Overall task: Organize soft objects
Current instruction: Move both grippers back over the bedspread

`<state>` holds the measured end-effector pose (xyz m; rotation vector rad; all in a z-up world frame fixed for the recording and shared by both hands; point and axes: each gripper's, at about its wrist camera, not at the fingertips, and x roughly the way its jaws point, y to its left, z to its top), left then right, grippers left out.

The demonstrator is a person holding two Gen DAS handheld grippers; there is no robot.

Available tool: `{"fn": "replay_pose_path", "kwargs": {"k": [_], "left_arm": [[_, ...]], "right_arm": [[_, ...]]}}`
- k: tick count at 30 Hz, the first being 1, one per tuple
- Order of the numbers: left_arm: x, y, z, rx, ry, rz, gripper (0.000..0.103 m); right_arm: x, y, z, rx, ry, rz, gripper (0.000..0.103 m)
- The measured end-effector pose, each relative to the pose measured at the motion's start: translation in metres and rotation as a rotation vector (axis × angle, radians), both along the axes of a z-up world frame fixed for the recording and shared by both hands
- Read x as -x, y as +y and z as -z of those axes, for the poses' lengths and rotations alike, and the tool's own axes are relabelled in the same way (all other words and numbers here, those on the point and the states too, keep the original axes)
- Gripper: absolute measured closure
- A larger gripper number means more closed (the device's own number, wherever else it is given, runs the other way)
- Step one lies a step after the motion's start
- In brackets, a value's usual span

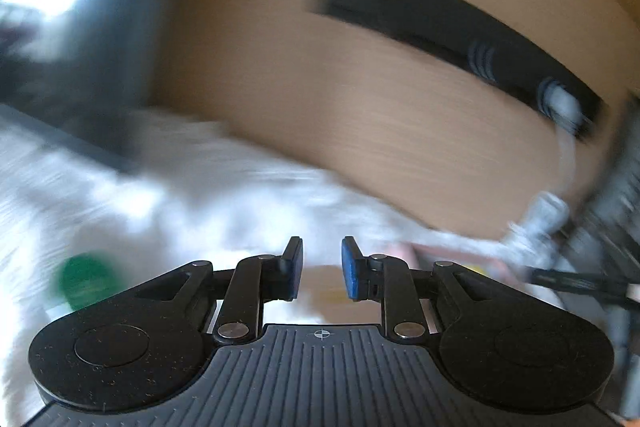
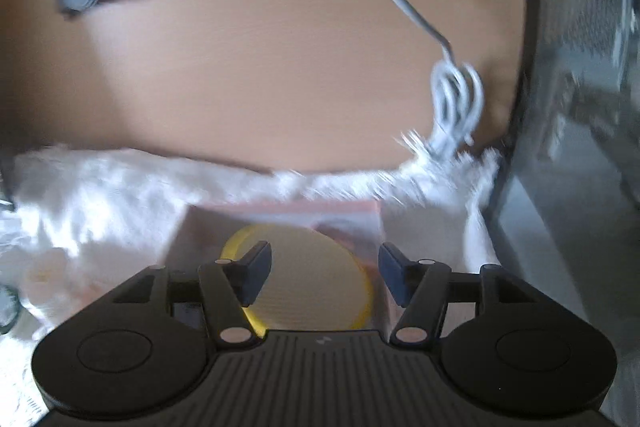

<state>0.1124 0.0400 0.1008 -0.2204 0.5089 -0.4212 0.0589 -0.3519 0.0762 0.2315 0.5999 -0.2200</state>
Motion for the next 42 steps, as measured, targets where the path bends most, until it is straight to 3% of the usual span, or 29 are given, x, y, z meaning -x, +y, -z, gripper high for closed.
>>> {"fn": "replay_pose_path", "kwargs": {"k": [2,4,8,13,17,22,26,32,36,38,42], "left_arm": [[-0.004,0.028,0.01,0.015,0.057,-0.089,0.08],[-0.006,0.041,0.02,0.015,0.092,-0.114,0.08],[-0.01,0.027,0.038,-0.026,0.133,0.005,0.08],[-0.011,-0.022,0.066,-0.228,0.103,0.153,0.079],[-0.023,-0.046,0.086,-0.357,0.116,0.147,0.078],[-0.042,-0.054,0.105,-0.446,0.177,0.131,0.071],[-0.045,-0.058,0.108,-0.45,0.15,0.133,0.071],[-0.054,-0.049,0.106,-0.372,0.197,0.144,0.071],[-0.049,-0.053,0.104,-0.405,0.209,0.147,0.071],[-0.043,-0.055,0.104,-0.427,0.197,0.156,0.079],[-0.034,-0.04,0.103,-0.379,0.217,0.147,0.091]], "right_arm": [[0.005,0.015,-0.011,0.004,-0.024,-0.053,0.041],[0.007,0.033,-0.017,0.006,-0.033,-0.106,0.041],[0.008,0.071,-0.02,-0.011,-0.026,-0.218,0.04],[0.013,0.116,-0.012,0.013,0.012,-0.362,0.04],[0.015,0.143,0.008,0.047,0.084,-0.449,0.04],[0.025,0.158,0.029,0.052,0.139,-0.509,0.04],[0.03,0.161,0.039,0.071,0.157,-0.527,0.04],[0.028,0.163,0.044,0.063,0.167,-0.542,0.04],[0.029,0.165,0.045,0.062,0.164,-0.554,0.04],[0.029,0.167,0.044,0.063,0.161,-0.557,0.04],[0.031,0.167,0.042,0.068,0.153,-0.561,0.04]]}}
